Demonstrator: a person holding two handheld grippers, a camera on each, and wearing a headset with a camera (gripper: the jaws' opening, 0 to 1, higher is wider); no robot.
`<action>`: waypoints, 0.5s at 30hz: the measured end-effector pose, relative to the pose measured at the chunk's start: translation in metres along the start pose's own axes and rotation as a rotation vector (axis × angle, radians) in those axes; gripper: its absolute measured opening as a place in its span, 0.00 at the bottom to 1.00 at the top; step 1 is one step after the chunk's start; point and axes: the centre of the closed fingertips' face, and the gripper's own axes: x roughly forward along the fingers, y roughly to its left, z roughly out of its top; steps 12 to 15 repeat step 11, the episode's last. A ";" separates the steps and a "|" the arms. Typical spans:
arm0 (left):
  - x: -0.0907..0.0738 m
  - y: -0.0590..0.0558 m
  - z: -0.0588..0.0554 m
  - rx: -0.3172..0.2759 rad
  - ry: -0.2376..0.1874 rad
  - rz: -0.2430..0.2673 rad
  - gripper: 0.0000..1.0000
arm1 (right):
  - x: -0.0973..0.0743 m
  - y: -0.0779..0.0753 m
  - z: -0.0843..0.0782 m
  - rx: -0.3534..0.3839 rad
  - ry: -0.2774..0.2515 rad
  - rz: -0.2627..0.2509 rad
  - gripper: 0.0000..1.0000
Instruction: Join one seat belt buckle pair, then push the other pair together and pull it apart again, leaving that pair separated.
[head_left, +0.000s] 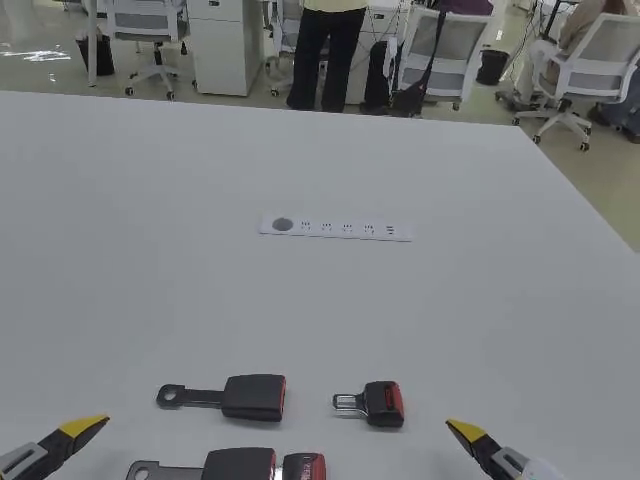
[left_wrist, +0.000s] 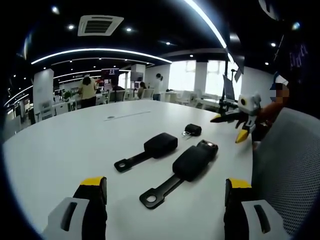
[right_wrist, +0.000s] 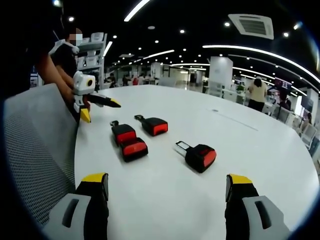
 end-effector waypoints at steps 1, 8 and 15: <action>0.000 0.000 0.000 -0.001 0.000 -0.001 1.00 | 0.000 0.000 0.001 -0.003 -0.005 -0.001 0.99; 0.000 -0.002 0.001 0.003 0.004 -0.005 1.00 | -0.001 0.001 0.002 -0.010 -0.010 0.002 0.99; 0.000 -0.002 0.002 0.010 -0.002 -0.004 1.00 | -0.001 0.001 0.003 -0.015 -0.009 0.003 0.99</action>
